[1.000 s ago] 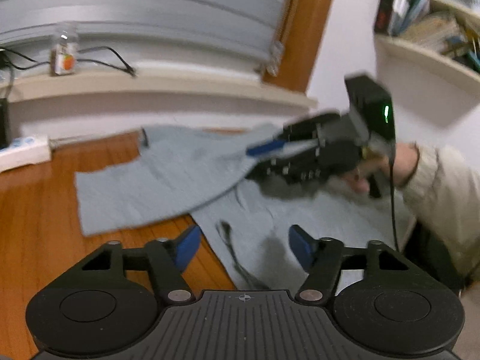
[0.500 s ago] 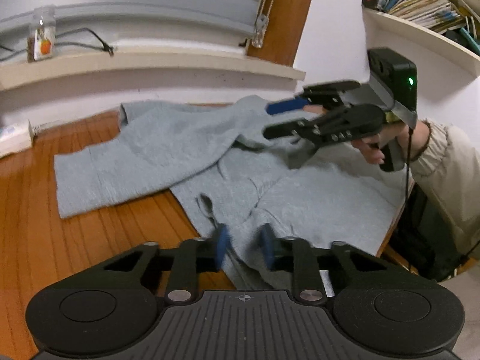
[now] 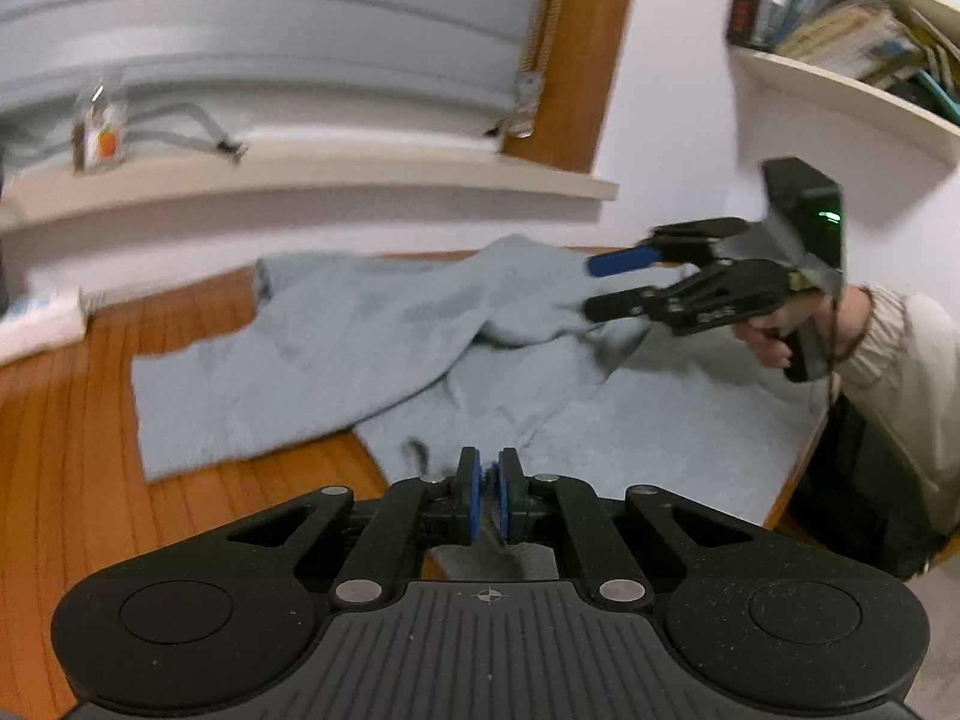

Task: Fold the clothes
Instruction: 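Open the left tool and release the sweatshirt edge onto the desk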

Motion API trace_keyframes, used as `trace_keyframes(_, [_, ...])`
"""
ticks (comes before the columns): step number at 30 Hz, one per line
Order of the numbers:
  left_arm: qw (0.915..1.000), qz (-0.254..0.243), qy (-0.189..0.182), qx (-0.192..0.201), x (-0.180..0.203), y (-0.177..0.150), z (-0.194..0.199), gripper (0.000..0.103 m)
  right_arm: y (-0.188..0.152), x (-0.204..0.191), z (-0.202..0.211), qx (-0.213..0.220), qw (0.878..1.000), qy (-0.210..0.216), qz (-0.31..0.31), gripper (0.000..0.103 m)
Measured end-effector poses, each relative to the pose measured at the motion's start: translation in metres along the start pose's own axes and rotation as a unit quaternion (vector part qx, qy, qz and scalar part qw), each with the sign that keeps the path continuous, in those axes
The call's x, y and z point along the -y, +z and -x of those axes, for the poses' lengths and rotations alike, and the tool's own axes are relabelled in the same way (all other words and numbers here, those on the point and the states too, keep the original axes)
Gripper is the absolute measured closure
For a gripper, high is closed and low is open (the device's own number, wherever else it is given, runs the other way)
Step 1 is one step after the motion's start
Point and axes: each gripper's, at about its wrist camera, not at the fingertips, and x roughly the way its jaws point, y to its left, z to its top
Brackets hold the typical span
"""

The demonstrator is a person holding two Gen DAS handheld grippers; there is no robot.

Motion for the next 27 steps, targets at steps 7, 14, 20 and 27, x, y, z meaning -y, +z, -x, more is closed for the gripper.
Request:
trace_keyframes(7, [0.9995, 0.023, -0.013, -0.015, -0.009, -0.005, -0.004, 0.051, -0.009, -0.001, 0.002, -0.006, 1.000, -0.008, 0.006, 0.041])
trace_keyframes(14, [1.0000, -0.007, 0.001, -0.005, 0.006, -0.012, -0.004, 0.096, -0.013, -0.001, 0.003, -0.005, 1.000, -0.013, 0.007, 0.038])
trace_keyframes(20, [0.9977, -0.035, 0.002, 0.057, 0.024, 0.002, 0.019, 0.097, -0.017, 0.001, 0.004, -0.005, 1.000, -0.017, 0.006, 0.037])
trace_keyframes(27, [0.9994, -0.011, 0.022, 0.026, 0.006, 0.011, -0.001, 0.096, -0.018, 0.004, 0.009, 0.002, 1.000, -0.020, 0.000, 0.037])
